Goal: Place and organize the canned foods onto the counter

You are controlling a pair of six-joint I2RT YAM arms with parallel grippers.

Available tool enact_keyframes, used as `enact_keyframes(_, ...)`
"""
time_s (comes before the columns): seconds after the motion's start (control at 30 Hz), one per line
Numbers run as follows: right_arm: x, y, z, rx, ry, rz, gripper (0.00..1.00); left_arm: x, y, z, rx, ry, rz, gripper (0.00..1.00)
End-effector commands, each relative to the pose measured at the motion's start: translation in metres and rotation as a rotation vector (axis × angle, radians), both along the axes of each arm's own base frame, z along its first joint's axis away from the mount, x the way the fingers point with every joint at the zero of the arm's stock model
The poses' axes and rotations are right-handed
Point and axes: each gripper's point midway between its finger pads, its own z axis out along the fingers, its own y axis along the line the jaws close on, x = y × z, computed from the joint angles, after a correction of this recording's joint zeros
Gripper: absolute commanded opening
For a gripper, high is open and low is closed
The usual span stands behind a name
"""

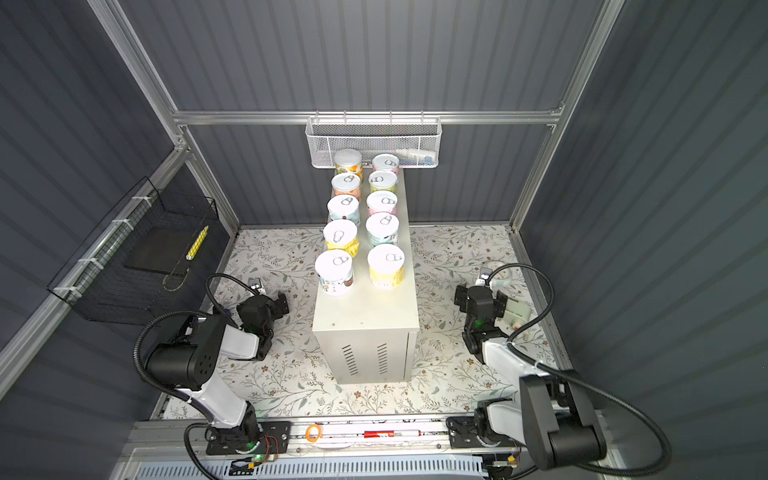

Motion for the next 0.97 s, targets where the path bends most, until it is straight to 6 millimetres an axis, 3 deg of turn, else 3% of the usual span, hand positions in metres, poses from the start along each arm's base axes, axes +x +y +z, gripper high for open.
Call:
enact_keyframes(0.0, 0.017, 0.0, 0.022, 0.03, -0.18, 0.069, 0.99, 0.005, -0.002, 0.008, -0.006, -0.033, -0.016, 1.0)
enact_keyframes(0.1, 0.013, 0.002, 0.017, 0.033, -0.272, 0.113, 0.99, 0.014, -0.003, 0.008, 0.012, -0.017, -0.016, 0.99)
enact_keyframes(0.23, 0.023, -0.005, 0.011, 0.073, -0.214, 0.091, 0.99, 0.014, -0.004, 0.006, 0.022, -0.002, -0.015, 1.0)
enact_keyframes(0.93, 0.026, -0.006, 0.007, 0.105, -0.184, 0.105, 0.99, 0.014, -0.005, 0.005, 0.023, 0.007, -0.012, 0.99)
